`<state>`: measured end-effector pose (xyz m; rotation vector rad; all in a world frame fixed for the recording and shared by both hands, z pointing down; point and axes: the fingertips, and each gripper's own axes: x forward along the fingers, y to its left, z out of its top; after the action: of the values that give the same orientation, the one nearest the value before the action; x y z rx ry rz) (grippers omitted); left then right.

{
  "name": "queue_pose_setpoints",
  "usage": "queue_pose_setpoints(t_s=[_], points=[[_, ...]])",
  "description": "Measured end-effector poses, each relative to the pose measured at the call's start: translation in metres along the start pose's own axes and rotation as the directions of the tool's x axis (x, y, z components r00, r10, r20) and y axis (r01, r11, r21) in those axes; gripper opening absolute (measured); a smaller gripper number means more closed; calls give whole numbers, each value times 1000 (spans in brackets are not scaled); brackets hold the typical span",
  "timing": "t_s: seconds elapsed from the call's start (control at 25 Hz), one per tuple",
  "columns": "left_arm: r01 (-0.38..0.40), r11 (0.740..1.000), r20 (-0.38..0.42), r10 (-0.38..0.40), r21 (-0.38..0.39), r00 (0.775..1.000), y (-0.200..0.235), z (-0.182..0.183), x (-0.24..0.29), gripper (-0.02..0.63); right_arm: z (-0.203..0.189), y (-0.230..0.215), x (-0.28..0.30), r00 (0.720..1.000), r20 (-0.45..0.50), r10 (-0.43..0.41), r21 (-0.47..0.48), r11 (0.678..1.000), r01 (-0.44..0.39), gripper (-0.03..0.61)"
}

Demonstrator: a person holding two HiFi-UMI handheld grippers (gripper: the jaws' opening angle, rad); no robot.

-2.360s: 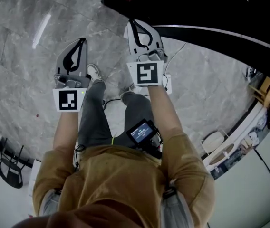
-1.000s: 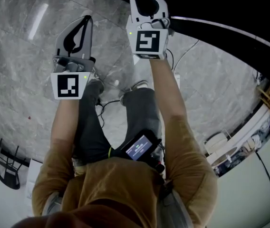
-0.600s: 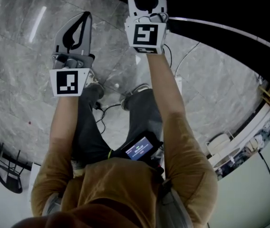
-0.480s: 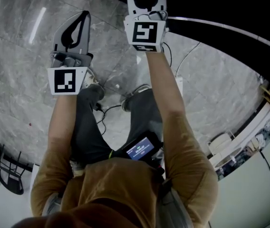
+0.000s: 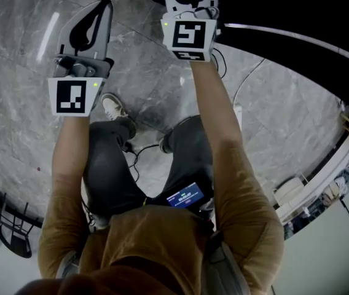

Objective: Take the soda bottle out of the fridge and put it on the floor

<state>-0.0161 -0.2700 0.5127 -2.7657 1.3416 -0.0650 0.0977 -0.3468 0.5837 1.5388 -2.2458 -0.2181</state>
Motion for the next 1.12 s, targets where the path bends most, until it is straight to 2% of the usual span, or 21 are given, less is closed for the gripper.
queue_pose_setpoints(t_s=[0.24,0.4,0.56,0.76,0.88,1.12], points=[[21,995,55,-27,99,998,11,-5,10,2,-14,0,9,999,33,-13,-32,999,14,170],[20,996,92,-29,91,995,11,-21,11,2,-28,-2,19,999,35,-13,-52,999,15,190],[61,990,125,-77,129,989,-3,-24,18,2,-41,-10,28,998,43,-37,-54,998,39,205],[29,998,191,-40,59,981,16,-26,20,2,-53,-5,40,998,47,-31,-74,997,35,230],[17,998,198,-28,57,980,20,-38,24,2,-63,-6,47,999,40,-35,-58,998,37,246],[47,997,192,-59,67,980,14,-64,28,2,-68,-6,51,998,54,-25,-33,999,27,267]])
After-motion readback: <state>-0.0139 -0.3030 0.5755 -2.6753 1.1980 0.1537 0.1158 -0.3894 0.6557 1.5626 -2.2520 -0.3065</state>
